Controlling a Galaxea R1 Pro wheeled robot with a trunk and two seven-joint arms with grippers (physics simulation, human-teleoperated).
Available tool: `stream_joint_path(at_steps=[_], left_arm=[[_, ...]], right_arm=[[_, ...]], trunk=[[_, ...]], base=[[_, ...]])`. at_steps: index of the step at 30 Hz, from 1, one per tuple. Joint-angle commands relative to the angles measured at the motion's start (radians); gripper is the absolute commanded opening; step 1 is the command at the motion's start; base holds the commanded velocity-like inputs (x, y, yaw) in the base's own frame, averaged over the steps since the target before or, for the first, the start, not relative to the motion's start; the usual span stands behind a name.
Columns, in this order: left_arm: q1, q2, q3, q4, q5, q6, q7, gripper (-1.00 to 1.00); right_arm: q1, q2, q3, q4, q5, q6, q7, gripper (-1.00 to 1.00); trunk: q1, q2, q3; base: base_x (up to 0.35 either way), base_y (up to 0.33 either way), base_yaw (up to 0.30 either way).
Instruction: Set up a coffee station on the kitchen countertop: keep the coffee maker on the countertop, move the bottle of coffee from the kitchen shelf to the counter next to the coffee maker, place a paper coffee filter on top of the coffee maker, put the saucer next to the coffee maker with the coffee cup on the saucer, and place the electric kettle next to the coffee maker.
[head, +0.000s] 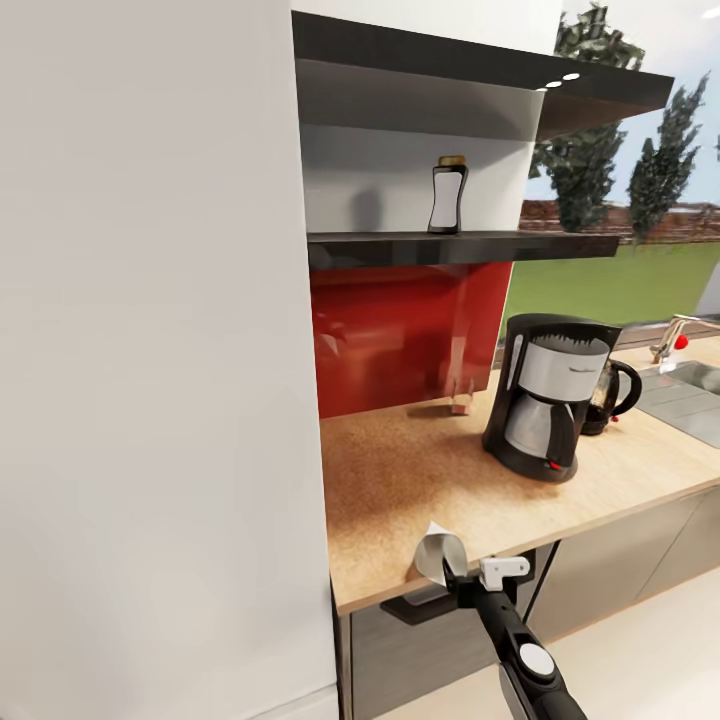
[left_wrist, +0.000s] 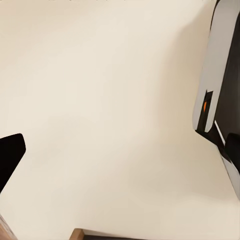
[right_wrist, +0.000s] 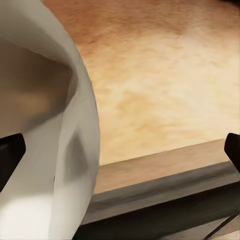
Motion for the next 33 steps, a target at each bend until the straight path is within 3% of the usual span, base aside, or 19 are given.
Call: stream_joint_path(at_steps=[1, 33], left_arm=[[-0.002, 0.000, 0.002, 0.004, 0.002, -0.007, 0.001, 1.00], [0.001, -0.001, 0.002, 0.004, 0.003, -0.007, 0.003, 1.00]], right_arm=[[-0.001, 0.000, -0.001, 0.001, 0.004, -0.002, 0.001, 1.00], [-0.001, 0.000, 0.000, 0.024, 0.004, -0.002, 0.001, 1.00]], trunk=[[0.001, -0.002, -0.002], [0.001, -0.002, -0.002]], base=[[0.056, 0.005, 0.000], [0.059, 0.006, 0.000]])
